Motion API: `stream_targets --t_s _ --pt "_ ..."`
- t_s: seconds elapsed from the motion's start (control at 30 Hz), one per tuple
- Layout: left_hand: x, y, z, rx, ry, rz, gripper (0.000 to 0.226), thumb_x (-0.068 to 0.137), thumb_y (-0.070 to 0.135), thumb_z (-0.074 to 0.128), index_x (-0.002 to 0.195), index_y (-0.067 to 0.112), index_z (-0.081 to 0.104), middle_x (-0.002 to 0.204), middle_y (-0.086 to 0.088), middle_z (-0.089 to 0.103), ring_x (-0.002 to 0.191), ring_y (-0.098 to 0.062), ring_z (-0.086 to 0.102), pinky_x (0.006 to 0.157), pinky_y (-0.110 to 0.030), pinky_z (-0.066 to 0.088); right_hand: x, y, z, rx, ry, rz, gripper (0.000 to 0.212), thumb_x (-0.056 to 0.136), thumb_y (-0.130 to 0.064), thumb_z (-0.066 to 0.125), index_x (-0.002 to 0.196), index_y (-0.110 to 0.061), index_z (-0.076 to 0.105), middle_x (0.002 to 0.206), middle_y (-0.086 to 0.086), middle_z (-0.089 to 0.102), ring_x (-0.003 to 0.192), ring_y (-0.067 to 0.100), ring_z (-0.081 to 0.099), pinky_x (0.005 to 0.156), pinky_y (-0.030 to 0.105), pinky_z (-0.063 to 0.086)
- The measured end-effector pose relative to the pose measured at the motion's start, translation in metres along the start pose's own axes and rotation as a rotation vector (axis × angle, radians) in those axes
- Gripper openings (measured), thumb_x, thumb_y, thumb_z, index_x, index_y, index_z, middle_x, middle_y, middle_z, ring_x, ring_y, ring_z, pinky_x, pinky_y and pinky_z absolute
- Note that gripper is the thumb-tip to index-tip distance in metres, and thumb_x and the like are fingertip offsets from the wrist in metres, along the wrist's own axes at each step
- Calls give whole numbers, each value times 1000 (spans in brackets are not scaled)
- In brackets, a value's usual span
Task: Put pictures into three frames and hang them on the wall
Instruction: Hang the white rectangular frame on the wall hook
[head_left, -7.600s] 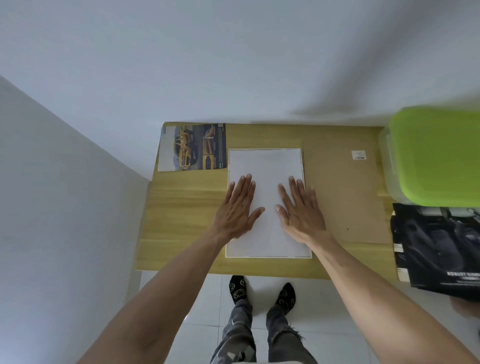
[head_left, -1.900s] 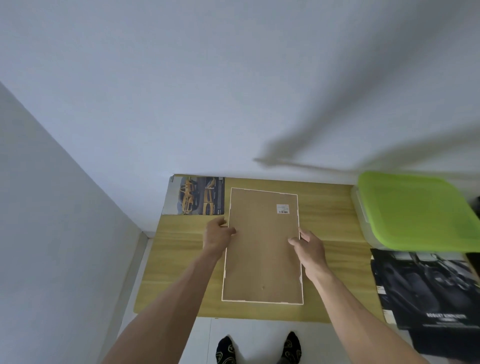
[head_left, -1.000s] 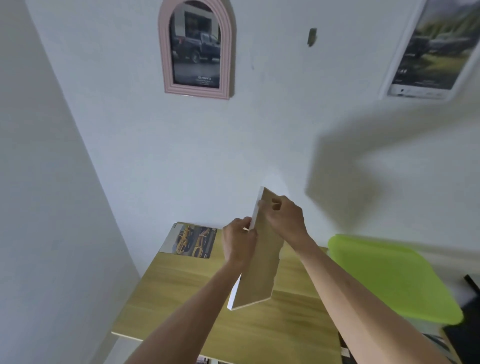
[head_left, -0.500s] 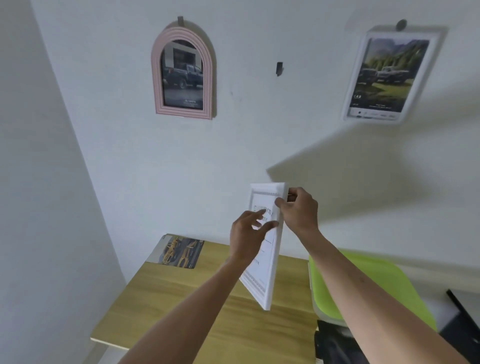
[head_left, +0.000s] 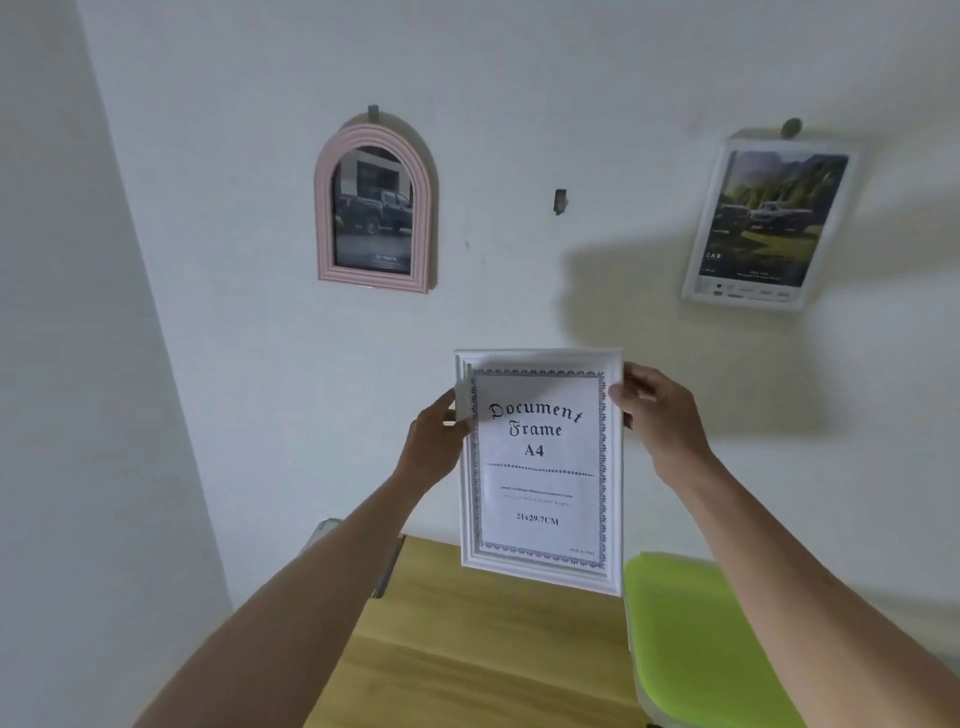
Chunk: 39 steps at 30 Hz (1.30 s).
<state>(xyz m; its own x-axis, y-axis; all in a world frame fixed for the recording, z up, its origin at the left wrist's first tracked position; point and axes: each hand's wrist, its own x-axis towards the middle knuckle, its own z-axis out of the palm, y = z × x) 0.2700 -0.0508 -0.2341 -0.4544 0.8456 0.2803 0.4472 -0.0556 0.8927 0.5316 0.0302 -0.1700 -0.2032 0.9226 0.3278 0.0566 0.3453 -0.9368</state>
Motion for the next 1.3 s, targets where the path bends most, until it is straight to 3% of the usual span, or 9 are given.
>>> stream_targets --t_s 0.07,0.17,0.3,0.5,0.67,0.8,0.97,1.1,1.3 --pt "13 6 -6 -116 32 -12 42 89 15 66 128 31 62 85 4 71 79 -19 66 71 -41 60 8 -8 0 6 23 -40 27 90 -11 67 104 -34 70 105 -5 73 105 14 67 100 39 52" --pt "35 19 -15 -202 45 2 33 86 11 70 116 24 67 77 0 68 80 -23 66 65 -39 61 20 -12 3 -104 -2 -152 29 96 -22 63 122 -34 61 107 -5 72 100 10 67 91 27 50" --pt "70 34 -25 -169 76 74 32 87 11 68 115 26 67 75 2 68 69 -21 63 69 -49 60 38 -9 12 -279 -75 -189 66 93 -19 68 145 -47 39 103 -17 70 89 3 68 78 17 48" --pt "116 55 -42 -47 37 257 50 89 18 68 132 40 55 82 6 73 72 -14 65 77 -40 59 67 -17 25 -267 85 -205 67 87 -7 68 136 -49 49 99 -15 74 88 8 71 83 28 54" --pt "141 80 -57 225 -106 510 73 85 17 73 146 36 36 98 11 70 78 -5 64 70 -12 50 95 -33 26 -203 202 -181 52 82 -8 73 120 -41 60 93 -11 73 89 9 71 86 34 56" --pt "170 93 -60 266 -132 541 71 85 18 72 144 34 36 100 5 69 83 -13 64 78 -26 54 111 -45 28 -155 222 -204 50 83 -3 72 124 -30 62 94 -7 73 86 7 69 76 23 51" --pt "194 110 -53 297 -128 572 72 87 13 67 147 31 32 105 2 66 85 -16 62 77 -24 49 136 -46 26 -156 259 -193 50 82 -3 72 118 -36 63 94 -8 74 88 6 69 92 41 55" --pt "199 115 -46 311 -97 549 70 88 11 66 148 26 32 105 1 63 88 -18 59 80 -30 50 150 -47 24 -162 241 -203 50 82 -6 72 120 -38 64 95 -11 75 90 5 70 94 40 54" --pt "203 108 -41 253 -38 524 64 85 3 64 141 23 40 90 5 58 76 -9 53 64 -10 38 160 -49 27 -191 202 -249 48 85 -7 72 115 -43 61 89 -19 73 84 -3 69 85 27 51"
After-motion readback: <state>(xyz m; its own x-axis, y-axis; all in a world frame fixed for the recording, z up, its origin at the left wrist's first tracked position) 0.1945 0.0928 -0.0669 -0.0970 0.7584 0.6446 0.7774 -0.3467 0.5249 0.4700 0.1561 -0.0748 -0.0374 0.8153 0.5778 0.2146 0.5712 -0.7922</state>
